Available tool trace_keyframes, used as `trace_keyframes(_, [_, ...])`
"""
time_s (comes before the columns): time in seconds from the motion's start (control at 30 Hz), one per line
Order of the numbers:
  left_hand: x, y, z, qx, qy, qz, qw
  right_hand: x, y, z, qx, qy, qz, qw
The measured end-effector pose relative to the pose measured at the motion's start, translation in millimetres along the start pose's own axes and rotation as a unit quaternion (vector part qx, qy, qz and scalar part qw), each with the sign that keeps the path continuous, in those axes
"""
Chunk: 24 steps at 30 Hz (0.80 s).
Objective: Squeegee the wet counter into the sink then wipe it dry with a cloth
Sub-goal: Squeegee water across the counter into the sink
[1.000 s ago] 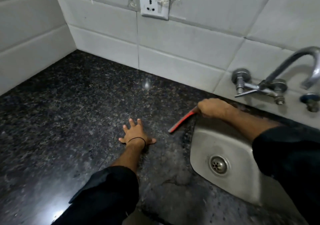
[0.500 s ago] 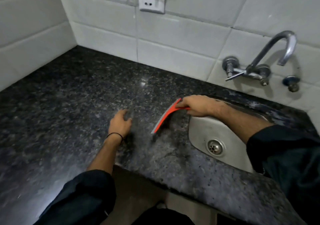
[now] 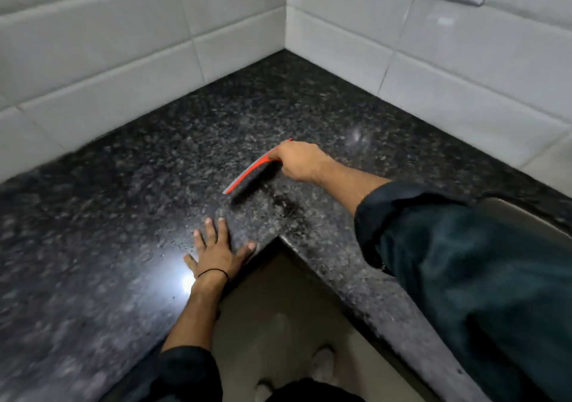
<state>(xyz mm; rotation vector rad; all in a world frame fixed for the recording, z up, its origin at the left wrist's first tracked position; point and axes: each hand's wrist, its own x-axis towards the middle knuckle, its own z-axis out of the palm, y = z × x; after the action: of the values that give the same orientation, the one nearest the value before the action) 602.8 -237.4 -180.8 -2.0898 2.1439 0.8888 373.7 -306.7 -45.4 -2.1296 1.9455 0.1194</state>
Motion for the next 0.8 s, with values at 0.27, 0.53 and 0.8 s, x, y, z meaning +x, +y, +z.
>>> trace_keyframes(0.27, [8,-16,-9,-0.025,-0.025,0.010,0.999,14,-27,10,-0.103,-0.032,-0.006,0.994])
trace_keyframes(0.53, [7,0,-20,-0.003,-0.041,-0.018,0.999,-111,49,21,-0.131,-0.101,-0.021,0.986])
trace_keyframes(0.8, [-27,55,1,0.039,0.044,0.129,0.990,-284,149,29,-0.231,-0.204,0.057,0.950])
